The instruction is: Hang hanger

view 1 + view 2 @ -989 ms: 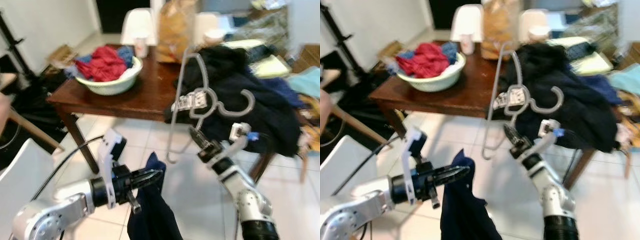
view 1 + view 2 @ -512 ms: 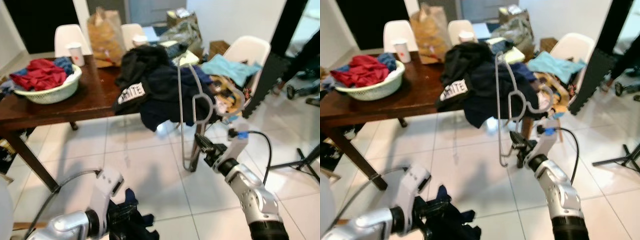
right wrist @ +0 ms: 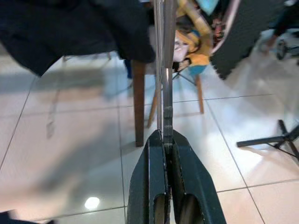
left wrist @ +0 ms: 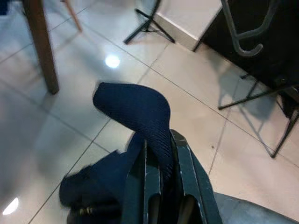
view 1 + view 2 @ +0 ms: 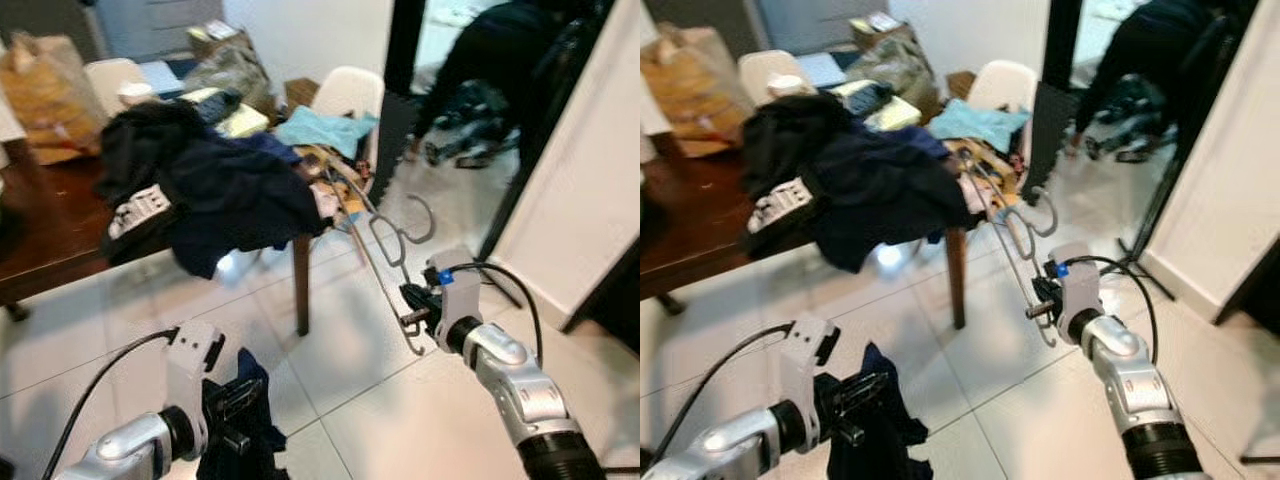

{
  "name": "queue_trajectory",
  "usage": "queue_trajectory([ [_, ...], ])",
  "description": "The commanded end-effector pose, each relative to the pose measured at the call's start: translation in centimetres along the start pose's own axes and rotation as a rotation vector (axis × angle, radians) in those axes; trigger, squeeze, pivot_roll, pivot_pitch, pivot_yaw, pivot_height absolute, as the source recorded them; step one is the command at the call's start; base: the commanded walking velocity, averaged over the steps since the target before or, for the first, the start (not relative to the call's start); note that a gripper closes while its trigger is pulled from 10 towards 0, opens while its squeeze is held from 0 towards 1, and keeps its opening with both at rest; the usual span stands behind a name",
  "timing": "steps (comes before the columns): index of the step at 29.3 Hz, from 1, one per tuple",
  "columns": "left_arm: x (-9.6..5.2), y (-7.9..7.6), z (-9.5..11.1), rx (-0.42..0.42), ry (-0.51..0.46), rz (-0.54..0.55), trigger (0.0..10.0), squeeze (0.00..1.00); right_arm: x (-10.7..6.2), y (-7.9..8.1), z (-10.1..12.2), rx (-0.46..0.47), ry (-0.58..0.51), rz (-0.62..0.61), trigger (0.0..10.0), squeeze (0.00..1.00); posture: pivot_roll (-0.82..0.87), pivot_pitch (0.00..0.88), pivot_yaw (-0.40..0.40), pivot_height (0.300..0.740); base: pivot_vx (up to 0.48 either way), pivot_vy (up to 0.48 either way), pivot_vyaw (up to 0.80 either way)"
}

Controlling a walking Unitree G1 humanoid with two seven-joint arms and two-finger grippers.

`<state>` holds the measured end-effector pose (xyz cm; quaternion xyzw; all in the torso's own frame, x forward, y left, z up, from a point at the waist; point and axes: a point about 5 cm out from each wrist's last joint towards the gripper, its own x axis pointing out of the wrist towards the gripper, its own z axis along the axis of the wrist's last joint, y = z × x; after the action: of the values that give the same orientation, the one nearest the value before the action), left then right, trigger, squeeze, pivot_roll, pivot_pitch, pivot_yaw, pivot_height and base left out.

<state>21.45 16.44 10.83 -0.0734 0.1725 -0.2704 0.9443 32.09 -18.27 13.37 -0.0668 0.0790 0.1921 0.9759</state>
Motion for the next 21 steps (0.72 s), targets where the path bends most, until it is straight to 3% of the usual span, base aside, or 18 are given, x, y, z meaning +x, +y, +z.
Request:
queue_trajectory([
  [1, 0.0, 0.1, 0.4, 0.016, -0.051, 0.025, 10.0, 0.0, 0.2, 0.9, -0.6, 0.023, 0.032, 0.046, 10.0, 0.0, -0.04, 0.068, -0.011, 0.74, 0.0, 0.0, -0.8],
  [3, 0.0, 0.1, 0.4, 0.016, -0.051, 0.025, 10.0, 0.0, 0.2, 0.9, -0.6, 0.023, 0.032, 0.046, 10.0, 0.0, -0.04, 0.068, -0.011, 0.74, 0.0, 0.0, -0.8],
  [6, 0.3, -0.5, 0.1, 0.033, -0.043, -0.039, 10.0, 0.0, 0.3, 1.6, -1.8, 0.001, 0.098, 0.19, 10.0, 0.0, -0.04, 0.068, -0.026, 0.74, 0.0, 0.0, -0.8],
  [10, -0.2, -1.2, -0.1, 0.013, -0.032, -0.117, 10.0, 0.0, -0.9, 1.5, -2.9, 0.015, 0.151, 0.303, 10.0, 0.0, -0.05, 0.08, -0.021, 0.74, 0.0, 0.0, -0.8],
  [15, -0.4, -1.3, -0.1, 0.002, -0.038, -0.127, 10.0, 0.0, -1.3, 1.4, -3.2, 0.029, 0.164, 0.321, 10.0, 0.0, -0.05, 0.08, -0.021, 0.74, 0.0, 0.0, -0.8],
  [17, -1.0, -1.9, -0.5, 0.041, -0.04, -0.096, 10.0, 0.0, -2.6, 1.6, -3.6, 0.156, 0.15, 0.254, 10.0, 0.0, -0.08, 0.093, -0.015, 0.74, 0.0, 0.0, 0.0],
  [21, -1.3, -2.1, -0.6, 0.051, -0.043, -0.075, 10.0, 0.0, -3.2, 2.1, -3.6, 0.199, 0.142, 0.244, 10.0, 0.0, -0.08, 0.105, -0.006, 0.74, 0.0, 0.0, 0.0],
])
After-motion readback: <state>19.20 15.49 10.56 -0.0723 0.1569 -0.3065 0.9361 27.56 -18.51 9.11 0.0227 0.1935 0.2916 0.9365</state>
